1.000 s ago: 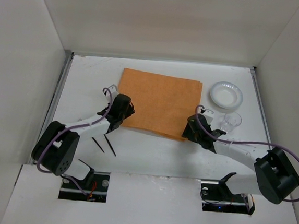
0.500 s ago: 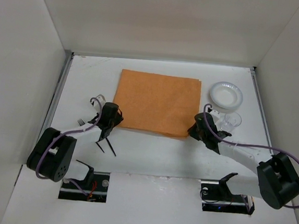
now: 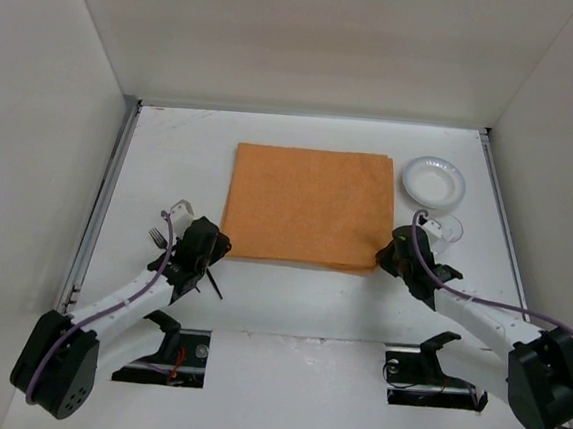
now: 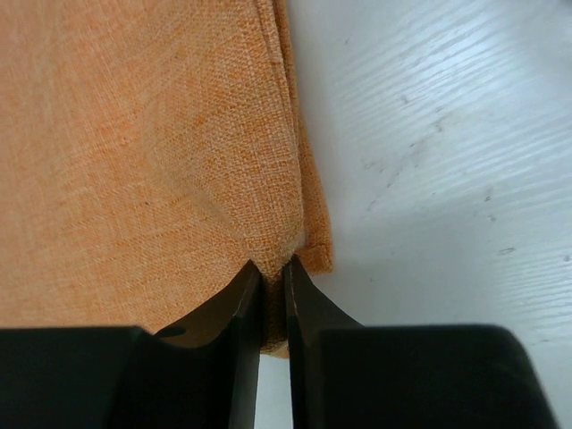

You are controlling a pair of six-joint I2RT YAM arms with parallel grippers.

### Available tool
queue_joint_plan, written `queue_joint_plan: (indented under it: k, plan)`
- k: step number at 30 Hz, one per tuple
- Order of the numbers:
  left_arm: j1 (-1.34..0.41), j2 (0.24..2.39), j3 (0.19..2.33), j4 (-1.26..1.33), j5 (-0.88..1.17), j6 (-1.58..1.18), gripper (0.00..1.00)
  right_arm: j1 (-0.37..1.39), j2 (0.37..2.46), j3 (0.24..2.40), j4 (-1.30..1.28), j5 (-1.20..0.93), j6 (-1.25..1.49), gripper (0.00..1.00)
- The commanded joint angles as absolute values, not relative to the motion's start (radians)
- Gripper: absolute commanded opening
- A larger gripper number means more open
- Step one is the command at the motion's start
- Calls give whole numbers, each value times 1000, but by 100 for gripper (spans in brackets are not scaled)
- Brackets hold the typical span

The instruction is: Set the dinner table for one person

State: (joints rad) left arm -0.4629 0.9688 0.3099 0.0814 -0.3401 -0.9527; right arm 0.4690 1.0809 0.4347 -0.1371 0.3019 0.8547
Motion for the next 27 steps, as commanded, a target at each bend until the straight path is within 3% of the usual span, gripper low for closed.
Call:
queue_joint_plan:
  k: [1,4,9,15,19,24,27]
  plan:
    - [-484,861,322,-56,-400,-973,37,438,1028,457,-156,347,825,23]
    - [-434,836,319,-95,-378,-966,45,417,1011,479,-158,339,790,36]
    - [-378,926,337,-46,-215,-919,44,406,971,480,-178,345,762,56]
    - [-413,1025,376,-6,-218,-879,41,438,905,483,-178,387,752,63]
    - [-390,1060,364,17,-216,-885,29,540,1015,508,-97,330,764,53]
    - [-384,1046,344,40,-215,-891,12,649,1247,612,1,267,746,19]
    - [-383,1034,341,41,-210,-884,8,711,1368,696,50,271,701,9]
